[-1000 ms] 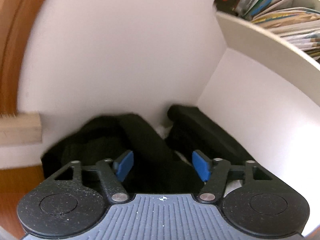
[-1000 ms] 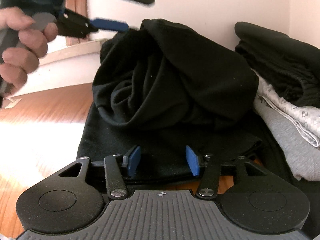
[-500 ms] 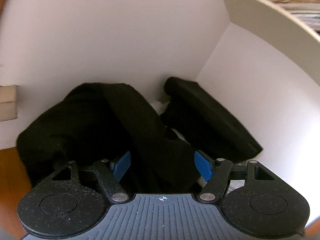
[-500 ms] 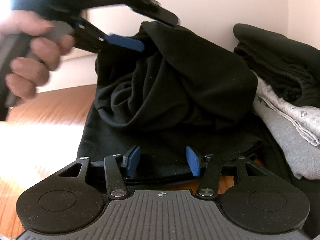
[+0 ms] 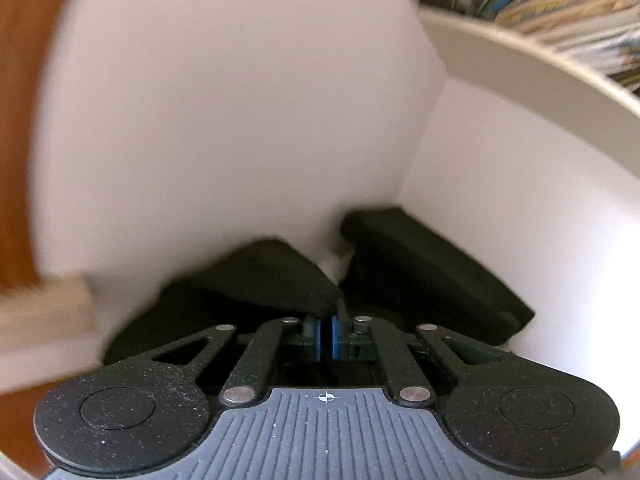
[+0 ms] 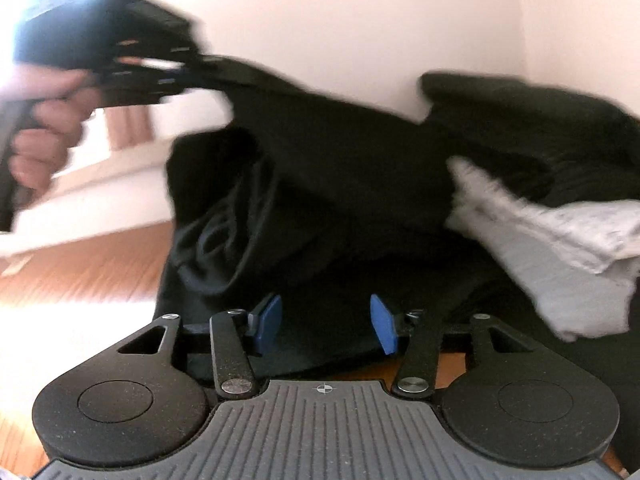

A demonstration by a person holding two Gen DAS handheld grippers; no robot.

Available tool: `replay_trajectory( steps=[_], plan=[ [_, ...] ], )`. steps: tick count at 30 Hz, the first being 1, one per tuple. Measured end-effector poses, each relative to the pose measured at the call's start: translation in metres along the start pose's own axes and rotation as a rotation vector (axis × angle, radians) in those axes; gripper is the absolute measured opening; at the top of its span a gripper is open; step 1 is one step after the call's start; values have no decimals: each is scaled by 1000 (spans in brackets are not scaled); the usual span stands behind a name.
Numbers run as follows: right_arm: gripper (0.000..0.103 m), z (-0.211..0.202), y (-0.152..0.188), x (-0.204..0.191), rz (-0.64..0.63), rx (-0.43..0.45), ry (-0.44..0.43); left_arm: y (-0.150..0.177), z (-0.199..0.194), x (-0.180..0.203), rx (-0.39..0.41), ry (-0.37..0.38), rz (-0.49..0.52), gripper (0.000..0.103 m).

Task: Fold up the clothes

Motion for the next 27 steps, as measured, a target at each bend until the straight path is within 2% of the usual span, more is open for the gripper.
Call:
replay_trajectory(
  steps=[4,8,12,16,18,21,23,25,27],
  plan=[
    [50,-10,-1,3,5,80,77,-16,-52,-30,59,-13,1,5],
    [50,-6,-2,4,11,73,129,-26,-114,-76,100,-49,-11,5],
    [51,-1,-9,5,30,79,132,-13,-178,-134,115,-118,-18,5],
    [52,10,-16,-3,39,49,90,17,-216,-187,73,-202,-4,5],
    [56,22,-13,-8,34,-16,57,32,-224,-201,32,-225,13,5],
    [56,35,-7,-13,49,-101,4,53,-223,-211,-43,-249,50,6],
    [56,36,-6,-12,64,-111,7,62,-226,-212,-67,-257,57,12],
    [57,38,-5,-11,85,-121,6,69,-229,-209,-74,-269,68,35],
    [59,39,-4,-10,104,-122,-9,74,-235,-203,-60,-284,105,47]
  ],
)
Point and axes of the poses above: each gripper's, at about its wrist camera, not at the fingertips, and z roughly the way its jaws point, x to its right, y to its underside, the point moved 5 cm from there along z, roughly the way its jaws point, and after that the axes turned 8 degrees about -y, right-handed, at the moved point
